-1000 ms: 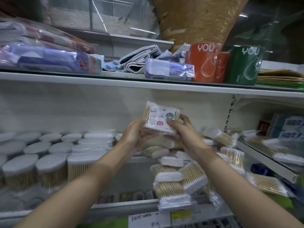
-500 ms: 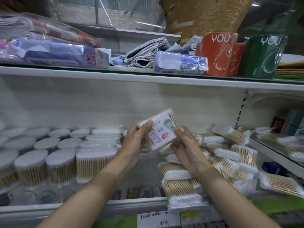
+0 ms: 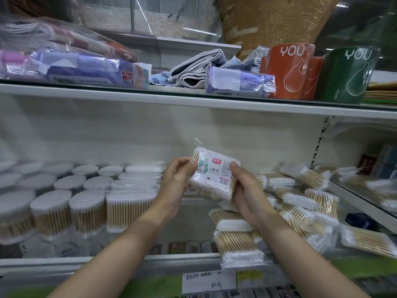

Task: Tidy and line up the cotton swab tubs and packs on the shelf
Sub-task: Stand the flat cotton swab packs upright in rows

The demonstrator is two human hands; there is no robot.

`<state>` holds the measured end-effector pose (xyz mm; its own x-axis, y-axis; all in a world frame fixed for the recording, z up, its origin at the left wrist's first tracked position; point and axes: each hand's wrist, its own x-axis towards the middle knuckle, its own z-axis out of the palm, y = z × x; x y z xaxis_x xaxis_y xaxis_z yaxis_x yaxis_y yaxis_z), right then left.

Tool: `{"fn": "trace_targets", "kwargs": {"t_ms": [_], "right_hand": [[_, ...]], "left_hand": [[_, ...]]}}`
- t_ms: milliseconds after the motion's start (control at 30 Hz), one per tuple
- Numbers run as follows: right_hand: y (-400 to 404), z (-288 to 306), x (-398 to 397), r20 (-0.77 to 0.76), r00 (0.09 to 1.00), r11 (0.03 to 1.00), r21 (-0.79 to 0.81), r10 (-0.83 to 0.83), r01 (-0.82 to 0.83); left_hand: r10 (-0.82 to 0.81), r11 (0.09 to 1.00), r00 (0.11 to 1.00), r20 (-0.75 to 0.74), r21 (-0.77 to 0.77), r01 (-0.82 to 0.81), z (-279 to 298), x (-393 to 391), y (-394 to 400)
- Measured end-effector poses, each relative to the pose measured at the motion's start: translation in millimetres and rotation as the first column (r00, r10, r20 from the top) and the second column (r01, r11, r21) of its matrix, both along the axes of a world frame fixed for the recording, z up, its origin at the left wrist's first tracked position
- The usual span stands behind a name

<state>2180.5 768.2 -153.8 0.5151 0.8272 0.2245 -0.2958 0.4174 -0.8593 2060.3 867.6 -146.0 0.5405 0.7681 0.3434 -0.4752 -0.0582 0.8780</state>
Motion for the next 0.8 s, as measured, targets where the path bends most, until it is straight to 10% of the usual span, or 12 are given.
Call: {"fn": "trace_targets", "kwargs": {"t_ms": [133, 300, 433, 800], "right_hand": [[-2, 6, -4, 0.044, 0.999, 0.999, -0.053, 0.006, -0.004], [-9, 14, -9, 0.268, 0.957, 0.986, -0.095, -0.107, 0.137], [-10, 19, -16, 0.471, 0.874, 0.99, -0.013, -0.12, 0.143], [-14, 26, -15, 0.397, 0.916, 0.968, -0.205, -0.051, 0.143]], "left_hand": [[0.022, 0.998, 0.998, -0.051, 0.068, -0.018, 2, -4, -4], [0.486, 0.791, 0.865, -0.124, 0.483, -0.376, 2, -15, -7], [0.298, 0.841, 0.91, -0.288, 0.53, -0.108, 7, -21, -22], [-0.324, 0.944, 0.93, -0.172, -0.116, 0.308, 23, -37, -10]]}}
